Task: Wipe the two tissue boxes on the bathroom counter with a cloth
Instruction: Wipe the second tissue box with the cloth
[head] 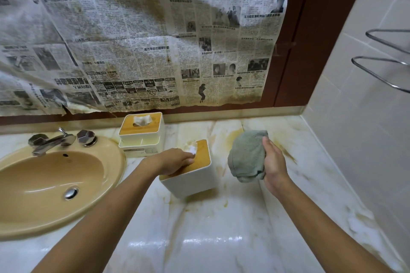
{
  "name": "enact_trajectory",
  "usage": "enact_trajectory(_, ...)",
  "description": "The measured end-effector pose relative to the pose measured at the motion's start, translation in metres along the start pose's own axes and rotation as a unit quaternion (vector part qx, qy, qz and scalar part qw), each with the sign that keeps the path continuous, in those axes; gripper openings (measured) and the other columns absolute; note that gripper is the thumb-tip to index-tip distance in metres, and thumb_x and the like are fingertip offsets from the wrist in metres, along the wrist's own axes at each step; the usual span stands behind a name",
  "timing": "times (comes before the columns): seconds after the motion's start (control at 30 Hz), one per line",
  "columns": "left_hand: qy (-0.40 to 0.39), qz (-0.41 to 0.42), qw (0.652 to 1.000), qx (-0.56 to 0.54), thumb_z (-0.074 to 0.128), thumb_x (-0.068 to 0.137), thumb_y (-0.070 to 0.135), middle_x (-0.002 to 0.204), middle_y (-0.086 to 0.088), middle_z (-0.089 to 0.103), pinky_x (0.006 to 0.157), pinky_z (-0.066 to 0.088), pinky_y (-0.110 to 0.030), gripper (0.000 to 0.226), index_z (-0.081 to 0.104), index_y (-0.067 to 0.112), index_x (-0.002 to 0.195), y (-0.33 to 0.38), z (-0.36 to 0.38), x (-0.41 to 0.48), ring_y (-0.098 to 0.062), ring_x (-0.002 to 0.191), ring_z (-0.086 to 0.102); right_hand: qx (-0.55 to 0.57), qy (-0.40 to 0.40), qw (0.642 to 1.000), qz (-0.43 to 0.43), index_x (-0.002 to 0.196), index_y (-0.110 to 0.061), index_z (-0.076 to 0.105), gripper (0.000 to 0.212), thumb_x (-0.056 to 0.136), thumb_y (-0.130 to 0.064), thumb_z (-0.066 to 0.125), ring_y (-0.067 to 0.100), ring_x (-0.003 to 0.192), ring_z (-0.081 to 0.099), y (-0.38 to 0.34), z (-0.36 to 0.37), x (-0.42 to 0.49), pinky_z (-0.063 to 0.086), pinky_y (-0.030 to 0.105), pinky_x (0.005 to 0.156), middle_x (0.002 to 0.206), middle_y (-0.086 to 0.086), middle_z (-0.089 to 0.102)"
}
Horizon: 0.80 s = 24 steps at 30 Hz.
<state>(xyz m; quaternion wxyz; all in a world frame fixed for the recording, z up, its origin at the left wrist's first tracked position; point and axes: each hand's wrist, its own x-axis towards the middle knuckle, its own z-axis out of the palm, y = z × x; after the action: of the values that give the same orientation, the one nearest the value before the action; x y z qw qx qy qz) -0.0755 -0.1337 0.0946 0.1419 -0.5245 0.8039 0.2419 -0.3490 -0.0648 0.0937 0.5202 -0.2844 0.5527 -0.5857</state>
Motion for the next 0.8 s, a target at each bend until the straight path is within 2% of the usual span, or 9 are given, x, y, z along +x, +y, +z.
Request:
enact_trajectory(0.17, -0.031, 0.006, 0.996, 0.087, 0.031, 0.106, 0.039, 0.115, -0.012, 0.057, 0.087, 0.04, -0.035, 0.036, 0.054, 0.026, 0.13, 0.0, 0.013, 0.004, -0.029, 0.109, 0.055, -0.003, 0.003, 1.0, 0.003, 0.103, -0.025, 0.069, 0.032, 0.107, -0.034, 0.039, 0.019, 0.102, 0.069, 0.006, -0.002, -0.005, 0.056, 0.039, 0.084, 0.106, -0.001, 0.073)
enact_trajectory(0.3, -0.031, 0.002, 0.993, 0.112, 0.031, 0.105, 0.038, 0.113, -0.012, 0.05, 0.089, 0.047, -0.041, 0.033, 0.055, 0.026, 0.124, 0.0, 0.018, 0.004, -0.029, 0.098, 0.055, -0.016, 0.002, 1.0, 0.012, 0.105, -0.025, 0.069, 0.032, 0.106, -0.036, 0.039, 0.022, 0.104, 0.068, 0.011, -0.002, -0.006, 0.056, 0.043, 0.089, 0.109, 0.001, 0.073)
enact_trajectory(0.4, -0.018, 0.016, 0.991, 0.131, 0.031, 0.106, 0.037, 0.11, -0.01, 0.049, 0.085, 0.047, -0.038, 0.032, 0.055, 0.025, 0.124, -0.001, 0.022, 0.004, -0.025, 0.088, 0.052, -0.02, -0.001, 1.0, 0.019, 0.109, -0.022, 0.069, 0.033, 0.106, -0.037, 0.039, 0.023, 0.105, 0.068, 0.015, -0.001, -0.008, 0.057, 0.041, 0.086, 0.113, 0.004, 0.072)
enact_trajectory(0.5, -0.009, 0.016, 0.988, 0.155, 0.029, 0.106, 0.037, 0.115, -0.009, 0.049, 0.083, 0.049, -0.037, 0.031, 0.05, 0.03, 0.127, -0.002, 0.028, -0.001, -0.027, 0.096, 0.057, -0.023, -0.005, 1.0, 0.019, 0.108, -0.021, 0.068, 0.033, 0.107, -0.035, 0.038, 0.022, 0.103, 0.068, 0.015, 0.001, -0.01, 0.057, 0.037, 0.081, 0.111, 0.004, 0.072)
enact_trajectory(0.63, 0.005, 0.002, 0.987, 0.159, 0.025, 0.105, 0.046, 0.115, -0.006, 0.051, 0.079, 0.049, -0.039, 0.035, 0.051, 0.036, 0.126, -0.004, 0.032, -0.003, -0.026, 0.103, 0.058, -0.028, -0.008, 0.999, 0.02, 0.104, -0.022, 0.068, 0.033, 0.107, -0.033, 0.037, 0.022, 0.102, 0.068, 0.015, 0.003, -0.012, 0.056, 0.041, 0.087, 0.108, 0.002, 0.072)
enact_trajectory(0.7, 0.016, -0.021, 0.993, 0.113, 0.029, 0.103, 0.049, 0.104, -0.003, 0.056, 0.074, 0.046, -0.036, 0.036, 0.06, 0.031, 0.109, -0.003, 0.028, -0.006, -0.024, 0.097, 0.058, -0.028, -0.008, 0.999, 0.02, 0.102, -0.023, 0.068, 0.032, 0.107, -0.033, 0.038, 0.021, 0.101, 0.068, 0.015, 0.003, -0.012, 0.056, 0.041, 0.087, 0.107, 0.002, 0.072)
enact_trajectory(0.77, 0.058, -0.044, 0.996, 0.045, 0.037, 0.1, 0.05, 0.09, 0.0, 0.059, 0.067, 0.04, -0.033, 0.038, 0.065, 0.029, 0.086, 0.0, 0.022, -0.006, -0.022, 0.087, 0.056, -0.025, -0.009, 0.999, 0.02, 0.101, -0.024, 0.069, 0.032, 0.107, -0.032, 0.038, 0.02, 0.099, 0.068, 0.015, 0.003, -0.011, 0.056, 0.04, 0.086, 0.105, 0.001, 0.072)
enact_trajectory(0.8, 0.087, -0.051, 0.995, 0.023, 0.04, 0.099, 0.046, 0.089, 0.0, 0.062, 0.066, 0.039, -0.033, 0.039, 0.069, 0.026, 0.082, 0.002, 0.02, -0.004, -0.021, 0.085, 0.056, -0.023, -0.009, 0.999, 0.022, 0.101, -0.024, 0.068, 0.032, 0.107, -0.032, 0.038, 0.019, 0.098, 0.068, 0.016, 0.003, -0.011, 0.056, 0.039, 0.084, 0.104, 0.0, 0.072)
